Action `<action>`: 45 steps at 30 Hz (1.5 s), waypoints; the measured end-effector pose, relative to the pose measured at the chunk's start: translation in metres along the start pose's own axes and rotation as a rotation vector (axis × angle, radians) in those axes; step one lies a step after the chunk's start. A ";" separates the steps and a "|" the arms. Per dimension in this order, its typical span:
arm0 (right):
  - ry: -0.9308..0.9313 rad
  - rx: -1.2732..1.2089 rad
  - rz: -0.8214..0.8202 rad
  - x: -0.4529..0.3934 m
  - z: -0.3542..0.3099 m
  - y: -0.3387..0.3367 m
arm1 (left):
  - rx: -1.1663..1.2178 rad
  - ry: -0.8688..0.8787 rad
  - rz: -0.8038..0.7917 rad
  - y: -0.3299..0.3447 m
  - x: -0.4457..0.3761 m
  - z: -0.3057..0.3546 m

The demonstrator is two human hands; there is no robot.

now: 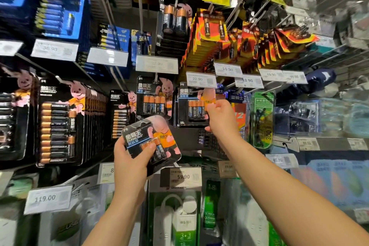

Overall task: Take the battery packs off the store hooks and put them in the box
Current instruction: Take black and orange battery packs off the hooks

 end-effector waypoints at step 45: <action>-0.049 0.013 -0.201 0.035 0.010 -0.017 | -0.068 -0.101 -0.183 0.032 0.013 0.012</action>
Point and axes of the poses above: each hand's wrist, its own x-axis away from the middle knuckle, its own y-axis out of the palm, z = x × y, the point moved 1 cm from there along -x, towards the middle knuckle, and after that the axes turned 13 degrees about x, right-handed, at the moved point
